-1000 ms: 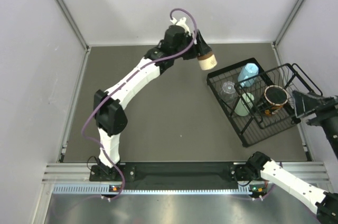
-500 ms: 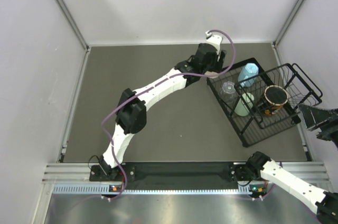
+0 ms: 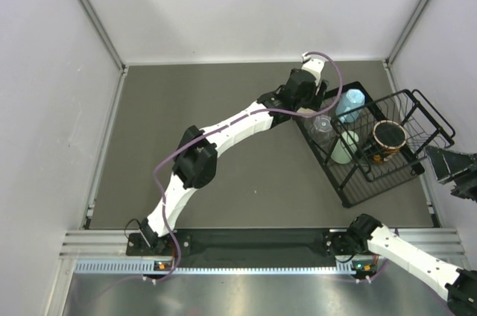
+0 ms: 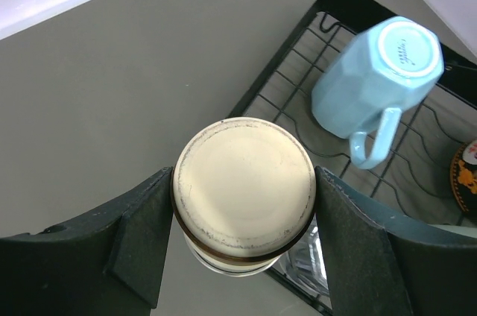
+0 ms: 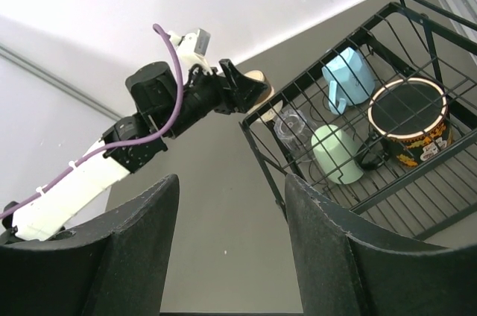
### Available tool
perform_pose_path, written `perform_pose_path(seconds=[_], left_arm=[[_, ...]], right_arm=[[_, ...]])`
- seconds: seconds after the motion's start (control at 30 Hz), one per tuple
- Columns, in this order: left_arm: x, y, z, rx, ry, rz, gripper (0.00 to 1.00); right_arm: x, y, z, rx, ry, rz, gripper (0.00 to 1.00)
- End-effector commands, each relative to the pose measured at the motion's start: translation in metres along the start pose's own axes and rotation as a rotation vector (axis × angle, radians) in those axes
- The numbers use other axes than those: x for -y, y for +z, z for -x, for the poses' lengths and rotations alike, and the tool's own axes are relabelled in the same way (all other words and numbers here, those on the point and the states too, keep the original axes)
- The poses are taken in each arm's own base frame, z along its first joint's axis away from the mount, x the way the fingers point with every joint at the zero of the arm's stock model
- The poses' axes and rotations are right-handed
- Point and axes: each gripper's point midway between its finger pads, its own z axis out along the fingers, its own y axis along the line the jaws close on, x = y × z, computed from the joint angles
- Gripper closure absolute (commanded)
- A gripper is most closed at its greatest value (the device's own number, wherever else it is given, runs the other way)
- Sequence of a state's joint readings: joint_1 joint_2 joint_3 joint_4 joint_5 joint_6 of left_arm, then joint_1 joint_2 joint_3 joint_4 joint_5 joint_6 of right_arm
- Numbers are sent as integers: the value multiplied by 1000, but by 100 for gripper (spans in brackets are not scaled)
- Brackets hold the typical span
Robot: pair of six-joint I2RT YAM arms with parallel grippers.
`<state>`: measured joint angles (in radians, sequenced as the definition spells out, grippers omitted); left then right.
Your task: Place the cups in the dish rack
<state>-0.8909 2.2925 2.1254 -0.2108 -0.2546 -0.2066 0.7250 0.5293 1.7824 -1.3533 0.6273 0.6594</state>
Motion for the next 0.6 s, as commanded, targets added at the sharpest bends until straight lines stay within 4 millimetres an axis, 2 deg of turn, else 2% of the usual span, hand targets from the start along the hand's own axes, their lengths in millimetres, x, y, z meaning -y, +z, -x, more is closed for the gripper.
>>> perform_pose_path(seconds=[0.0, 0.57], left_arm=[[24, -11, 25, 72, -21, -65, 100], [69, -27, 1, 9, -44, -158, 100]], right_arm=[[5, 2, -9, -40, -19, -25, 41], [5, 2, -21, -71, 11, -6, 43]])
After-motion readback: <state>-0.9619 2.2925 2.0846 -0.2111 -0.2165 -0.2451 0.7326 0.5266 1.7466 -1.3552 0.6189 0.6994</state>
